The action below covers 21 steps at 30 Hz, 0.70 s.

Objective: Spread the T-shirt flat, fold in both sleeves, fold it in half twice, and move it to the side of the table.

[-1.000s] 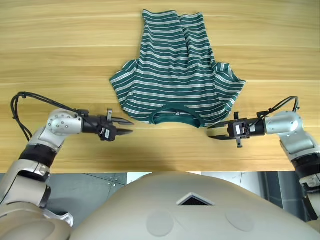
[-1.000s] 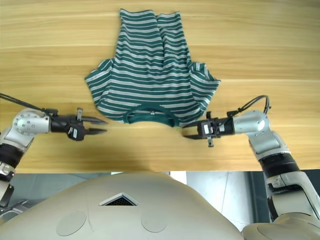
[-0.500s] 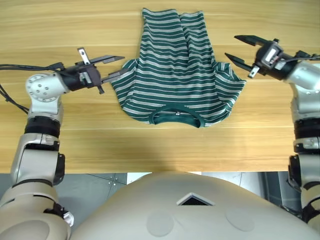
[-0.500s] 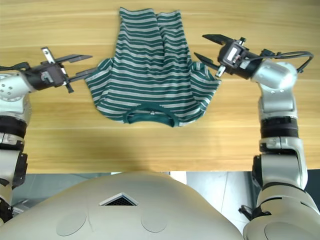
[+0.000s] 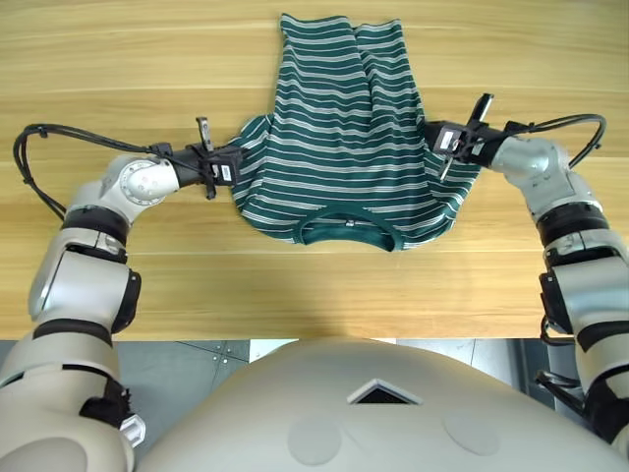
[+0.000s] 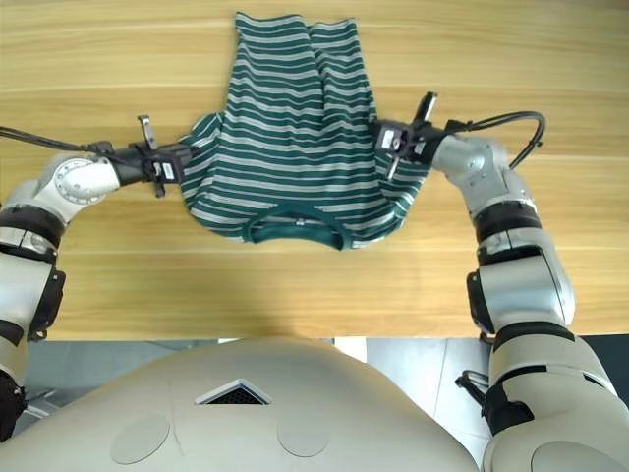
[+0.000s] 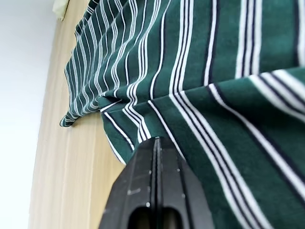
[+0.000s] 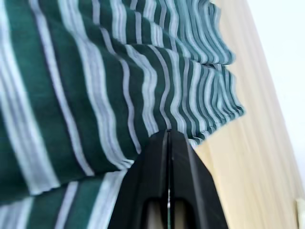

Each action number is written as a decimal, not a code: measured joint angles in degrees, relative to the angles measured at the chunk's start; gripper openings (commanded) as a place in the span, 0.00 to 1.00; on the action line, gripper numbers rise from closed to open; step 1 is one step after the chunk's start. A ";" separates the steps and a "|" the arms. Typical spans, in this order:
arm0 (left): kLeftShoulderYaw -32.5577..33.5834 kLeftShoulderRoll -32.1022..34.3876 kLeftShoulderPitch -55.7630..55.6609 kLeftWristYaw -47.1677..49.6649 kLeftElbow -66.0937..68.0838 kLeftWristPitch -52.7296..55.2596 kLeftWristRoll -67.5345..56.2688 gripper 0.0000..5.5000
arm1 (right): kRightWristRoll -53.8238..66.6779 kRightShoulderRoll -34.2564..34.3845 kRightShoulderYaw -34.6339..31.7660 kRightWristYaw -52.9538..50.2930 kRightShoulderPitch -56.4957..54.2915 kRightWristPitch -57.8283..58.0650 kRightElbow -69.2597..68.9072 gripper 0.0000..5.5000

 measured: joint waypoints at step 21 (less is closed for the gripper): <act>-5.87 4.74 1.97 6.48 -0.86 -1.75 2.88 0.00 | 13.84 -7.12 -2.38 18.39 12.54 -1.16 -8.04 0.01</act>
